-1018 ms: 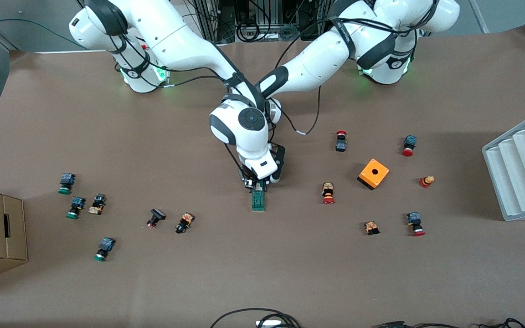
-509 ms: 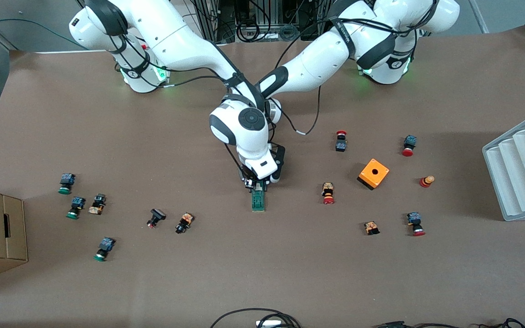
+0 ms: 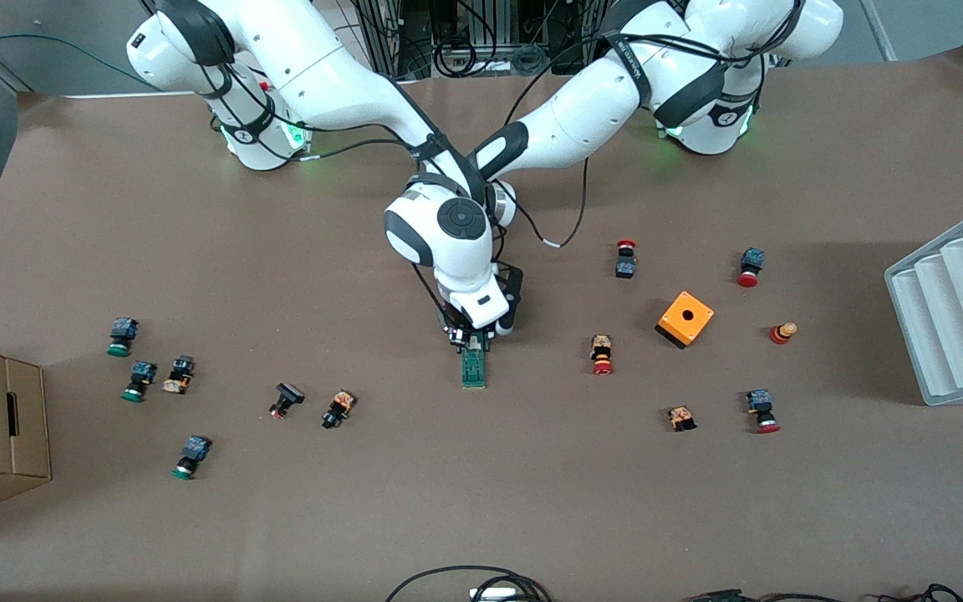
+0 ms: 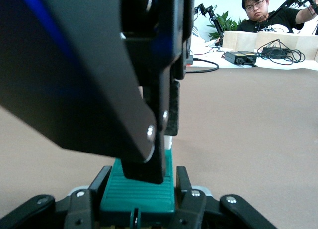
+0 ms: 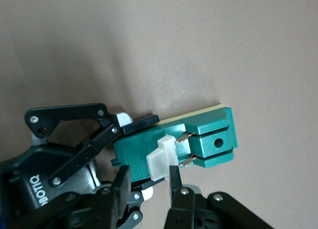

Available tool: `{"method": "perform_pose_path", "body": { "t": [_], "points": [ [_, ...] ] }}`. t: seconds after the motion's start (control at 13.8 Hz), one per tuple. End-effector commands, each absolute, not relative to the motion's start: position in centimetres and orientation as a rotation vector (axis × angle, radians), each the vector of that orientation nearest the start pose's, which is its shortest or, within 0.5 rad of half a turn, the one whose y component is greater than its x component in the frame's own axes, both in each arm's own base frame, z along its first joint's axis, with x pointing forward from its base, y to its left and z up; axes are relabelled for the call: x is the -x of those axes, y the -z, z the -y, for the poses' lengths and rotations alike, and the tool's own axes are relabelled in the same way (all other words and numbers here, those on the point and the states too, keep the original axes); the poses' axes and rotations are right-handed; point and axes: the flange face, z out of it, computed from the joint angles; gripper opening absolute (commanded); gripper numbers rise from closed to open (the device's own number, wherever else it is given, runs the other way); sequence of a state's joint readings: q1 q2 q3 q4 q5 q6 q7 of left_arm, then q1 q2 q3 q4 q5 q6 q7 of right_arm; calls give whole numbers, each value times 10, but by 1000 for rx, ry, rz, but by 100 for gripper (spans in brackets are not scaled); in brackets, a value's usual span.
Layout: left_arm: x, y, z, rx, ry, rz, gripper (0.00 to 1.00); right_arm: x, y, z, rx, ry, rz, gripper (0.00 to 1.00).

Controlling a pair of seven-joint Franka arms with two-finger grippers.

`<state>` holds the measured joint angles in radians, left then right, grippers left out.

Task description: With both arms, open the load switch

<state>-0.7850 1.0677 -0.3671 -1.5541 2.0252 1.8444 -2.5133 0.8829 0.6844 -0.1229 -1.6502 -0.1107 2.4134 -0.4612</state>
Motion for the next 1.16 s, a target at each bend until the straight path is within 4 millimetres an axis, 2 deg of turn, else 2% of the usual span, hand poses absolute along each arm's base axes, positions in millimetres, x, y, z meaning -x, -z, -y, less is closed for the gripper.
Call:
{"method": "perform_pose_path", "body": {
  "t": [0.0,0.51,1.09],
  "points": [
    [-359,-32,569,2592,1777,106,60,-485,-181,-494,2574,179,2078,38],
    [-360,-33,569,2591,1779,105,60,-488,-179,-492,2573,182,2099,38],
    [-360,-33,569,2591,1777,106,60,-487,-168,-492,2565,191,2105,38]
  ]
}}
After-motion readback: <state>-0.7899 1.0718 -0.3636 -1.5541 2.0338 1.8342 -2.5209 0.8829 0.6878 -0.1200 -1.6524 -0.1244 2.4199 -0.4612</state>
